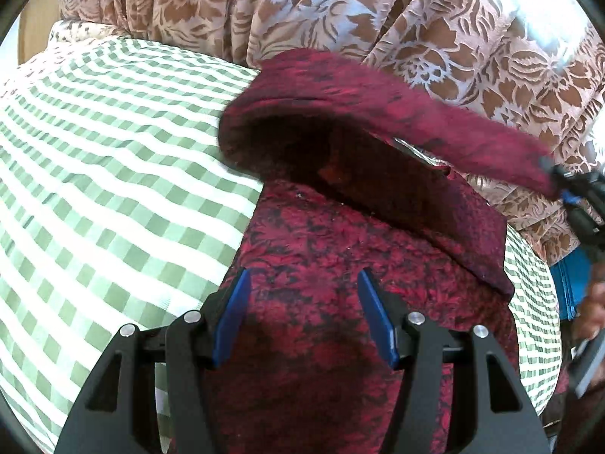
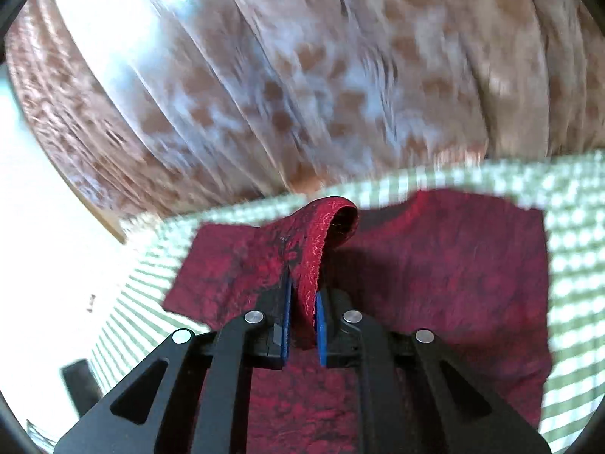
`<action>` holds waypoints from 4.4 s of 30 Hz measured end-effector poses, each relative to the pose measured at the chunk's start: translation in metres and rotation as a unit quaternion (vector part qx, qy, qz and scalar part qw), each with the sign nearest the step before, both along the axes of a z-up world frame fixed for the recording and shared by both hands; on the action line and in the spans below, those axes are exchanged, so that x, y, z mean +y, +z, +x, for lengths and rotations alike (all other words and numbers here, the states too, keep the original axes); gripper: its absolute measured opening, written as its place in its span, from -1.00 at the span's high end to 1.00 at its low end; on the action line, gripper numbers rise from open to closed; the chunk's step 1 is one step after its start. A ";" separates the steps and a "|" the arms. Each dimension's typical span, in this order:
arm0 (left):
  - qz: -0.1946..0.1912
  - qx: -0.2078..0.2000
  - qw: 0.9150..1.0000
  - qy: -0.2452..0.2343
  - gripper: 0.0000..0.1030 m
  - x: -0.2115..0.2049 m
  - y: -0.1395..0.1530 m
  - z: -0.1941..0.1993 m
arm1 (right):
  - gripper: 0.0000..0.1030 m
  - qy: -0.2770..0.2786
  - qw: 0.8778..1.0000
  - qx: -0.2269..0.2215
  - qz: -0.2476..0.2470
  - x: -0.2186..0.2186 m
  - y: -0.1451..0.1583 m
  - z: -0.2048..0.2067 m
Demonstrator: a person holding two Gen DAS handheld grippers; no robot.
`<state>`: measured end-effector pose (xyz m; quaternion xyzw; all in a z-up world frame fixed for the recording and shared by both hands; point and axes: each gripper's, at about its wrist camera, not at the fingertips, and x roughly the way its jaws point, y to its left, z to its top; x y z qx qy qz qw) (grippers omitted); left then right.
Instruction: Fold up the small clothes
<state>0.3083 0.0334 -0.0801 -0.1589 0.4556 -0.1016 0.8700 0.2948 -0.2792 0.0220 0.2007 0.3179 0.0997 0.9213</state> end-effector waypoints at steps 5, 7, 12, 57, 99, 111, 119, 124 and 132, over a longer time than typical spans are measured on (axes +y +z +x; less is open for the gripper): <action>0.006 0.000 1.000 -0.003 -0.16 -0.003 -0.001 0.000 | 0.81 -0.050 0.998 -0.001 -0.025 -0.044 0.002 -0.010; 0.007 0.002 1.000 -0.004 -0.17 -0.004 -0.001 0.000 | 0.84 -0.078 0.996 0.022 -0.028 -0.063 -0.014 -0.012; 0.015 0.004 1.000 -0.010 -0.18 -0.007 0.000 0.002 | 0.84 -0.135 0.985 0.099 -0.026 -0.108 -0.073 -0.008; 0.138 -0.056 0.989 -0.003 0.20 -0.047 0.011 0.135 | -0.23 -0.068 0.984 0.073 -0.145 -0.037 -0.131 0.027; 0.121 -0.145 0.982 -0.014 -0.29 -0.038 0.071 -0.053 | -0.90 -0.070 0.985 0.082 -0.136 -0.030 -0.113 -0.049; 0.135 -0.130 0.982 -0.019 -0.41 -0.023 0.055 -0.095 | -0.90 -0.050 0.987 0.129 -0.083 -0.050 -0.127 -0.117; 0.151 -0.104 0.983 -0.027 -0.42 -0.011 0.031 -0.116 | -0.90 -0.027 0.990 0.117 -0.075 -0.050 -0.126 -0.161; 0.139 -0.070 0.987 -0.035 -0.42 0.008 0.014 -0.132 | -0.90 -0.014 0.991 0.117 -0.069 -0.051 -0.125 -0.191; 0.101 -0.021 0.994 -0.043 -0.20 0.046 -0.013 -0.186 | -0.74 0.027 0.985 0.167 -0.019 -0.050 -0.152 -0.254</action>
